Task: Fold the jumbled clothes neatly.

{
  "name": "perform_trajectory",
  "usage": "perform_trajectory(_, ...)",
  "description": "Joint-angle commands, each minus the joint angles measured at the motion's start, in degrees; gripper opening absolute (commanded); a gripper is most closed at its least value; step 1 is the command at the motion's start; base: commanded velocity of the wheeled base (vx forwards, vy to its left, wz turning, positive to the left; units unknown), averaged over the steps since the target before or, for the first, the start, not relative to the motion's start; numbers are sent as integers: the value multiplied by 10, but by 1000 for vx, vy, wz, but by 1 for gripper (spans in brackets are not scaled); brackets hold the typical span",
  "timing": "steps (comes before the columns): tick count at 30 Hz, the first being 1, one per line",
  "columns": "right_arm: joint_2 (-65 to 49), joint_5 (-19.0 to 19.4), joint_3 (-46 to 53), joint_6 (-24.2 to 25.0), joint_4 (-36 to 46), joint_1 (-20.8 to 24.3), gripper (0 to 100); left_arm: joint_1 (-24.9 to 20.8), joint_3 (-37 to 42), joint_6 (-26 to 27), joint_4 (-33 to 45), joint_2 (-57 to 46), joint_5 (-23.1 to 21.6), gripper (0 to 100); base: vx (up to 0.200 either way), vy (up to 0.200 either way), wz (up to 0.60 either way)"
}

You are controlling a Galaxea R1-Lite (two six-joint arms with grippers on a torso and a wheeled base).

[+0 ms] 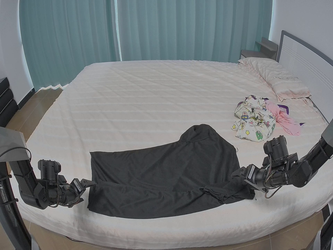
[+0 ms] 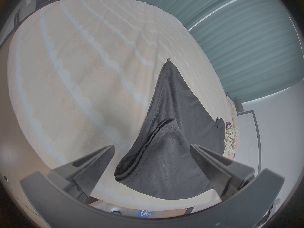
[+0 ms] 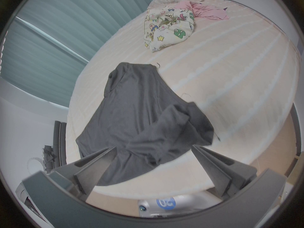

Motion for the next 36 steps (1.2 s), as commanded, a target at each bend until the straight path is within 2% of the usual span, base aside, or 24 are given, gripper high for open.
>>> perform_trajectory(1, 76, 10, 3, -28, -79, -27, 100, 0, 0, 0, -1, 0, 0, 100, 0, 0, 0)
perform_trajectory(5, 128, 28, 4, -80, -127, -33, 100, 0, 0, 0, -1, 0, 0, 100, 0, 0, 0)
perform_trajectory(9, 166, 29, 6, -92, -187, -33, 100, -1, 0, 0, -1, 0, 0, 100, 0, 0, 0)
perform_trajectory(10, 180, 29, 14, -106, -234, -34, 100, -1, 0, 0, -1, 0, 0, 100, 0, 0, 0)
perform_trajectory(14, 191, 31, 35, -136, -293, -48, 100, -1, 0, 0, -1, 0, 1, 100, 0, 0, 0)
perform_trajectory(20, 191, 32, 36, -147, -310, -65, 100, -1, 0, 0, -1, 0, 1, 100, 0, 0, 0)
perform_trajectory(32, 202, 33, 33, -140, -312, -61, 100, -1, 0, 0, -1, 0, 1, 100, 0, 0, 0)
perform_trajectory(33, 202, 32, 33, -140, -312, -62, 0, -1, 0, 0, -1, 0, 1, 100, 0, 0, 0)
perform_trajectory(36, 197, 32, 37, -139, -323, -65, 0, -1, 0, 0, -1, 0, 1, 100, 0, 0, 0)
